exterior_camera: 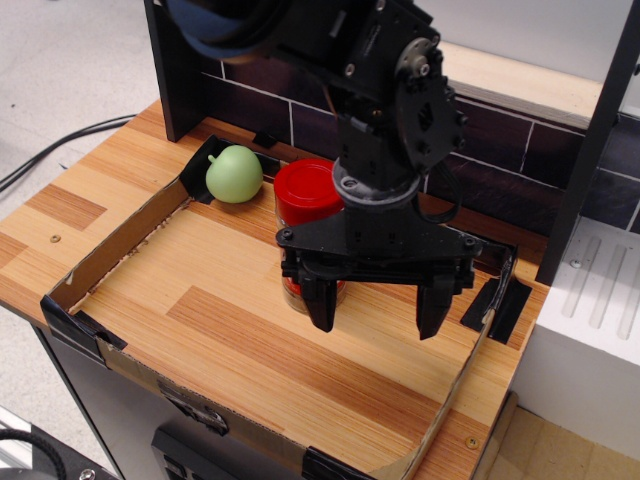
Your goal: Topple basil bottle
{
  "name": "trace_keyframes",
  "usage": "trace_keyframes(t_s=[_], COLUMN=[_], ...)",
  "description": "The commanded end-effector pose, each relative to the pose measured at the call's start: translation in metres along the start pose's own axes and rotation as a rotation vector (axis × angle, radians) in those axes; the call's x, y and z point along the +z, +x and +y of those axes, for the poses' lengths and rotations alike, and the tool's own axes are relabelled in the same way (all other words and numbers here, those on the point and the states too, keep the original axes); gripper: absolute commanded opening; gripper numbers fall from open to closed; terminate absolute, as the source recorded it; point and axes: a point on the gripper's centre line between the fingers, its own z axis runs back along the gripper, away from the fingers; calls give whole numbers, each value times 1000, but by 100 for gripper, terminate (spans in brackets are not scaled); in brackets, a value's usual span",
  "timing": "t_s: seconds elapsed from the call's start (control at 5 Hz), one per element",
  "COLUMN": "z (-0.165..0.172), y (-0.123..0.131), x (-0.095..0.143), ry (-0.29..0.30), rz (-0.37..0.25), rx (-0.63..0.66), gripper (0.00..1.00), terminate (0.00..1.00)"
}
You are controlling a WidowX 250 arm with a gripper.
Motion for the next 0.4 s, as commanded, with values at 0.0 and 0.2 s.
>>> trace_keyframes(t_s=[0.0,0.2], z=[0,16], y=[0,8], x=[0,12], ry=[0,40], rz=[0,17], rx=[0,-90], gripper=[100,100], terminate=[0,0])
